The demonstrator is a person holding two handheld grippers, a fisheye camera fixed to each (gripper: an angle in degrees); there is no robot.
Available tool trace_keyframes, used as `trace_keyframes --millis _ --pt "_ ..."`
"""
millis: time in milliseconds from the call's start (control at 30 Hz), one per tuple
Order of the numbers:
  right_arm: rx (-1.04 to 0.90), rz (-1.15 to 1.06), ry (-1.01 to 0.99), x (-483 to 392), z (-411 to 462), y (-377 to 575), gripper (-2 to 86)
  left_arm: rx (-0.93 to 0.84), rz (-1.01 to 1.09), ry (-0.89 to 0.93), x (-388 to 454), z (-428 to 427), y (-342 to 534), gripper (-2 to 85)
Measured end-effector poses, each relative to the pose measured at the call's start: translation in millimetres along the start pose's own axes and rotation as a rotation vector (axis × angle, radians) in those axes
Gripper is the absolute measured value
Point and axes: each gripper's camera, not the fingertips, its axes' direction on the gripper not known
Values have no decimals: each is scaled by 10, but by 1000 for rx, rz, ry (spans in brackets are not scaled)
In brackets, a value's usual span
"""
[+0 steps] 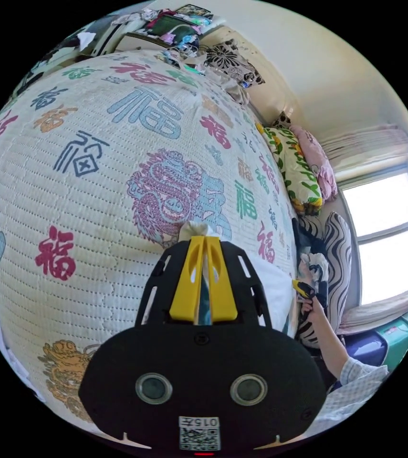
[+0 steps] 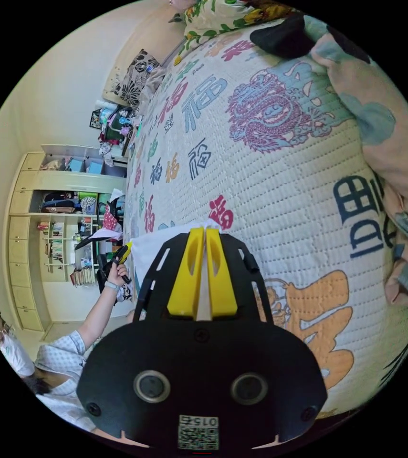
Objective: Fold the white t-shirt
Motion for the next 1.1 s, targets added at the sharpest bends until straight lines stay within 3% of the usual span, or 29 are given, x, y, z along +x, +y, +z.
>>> trace_keyframes --millis 167,400,667,800,900,1100 --pt "-16 -63 -98 -21 -112 383 40 5 104 63 170 -281 546 49" --pt "-248 -180 -64 -336 265 1507 91 -145 100 -20 363 -412 1933 78" --pt "-265 -174 -208 -399 1010 1758 12 -192 -44 15 462 145 2713 4" --pt "-214 -167 -75 -416 954 1865 -1 -164 -42 9 552 108 2939 -5" --pt "-203 -158 -77 -412 921 1929 -3 -191 39 -54 710 138 3123 -4" --pt "-249 -124 -14 -573 1256 1943 -3 -275 315 -347 1277 480 3580 29"
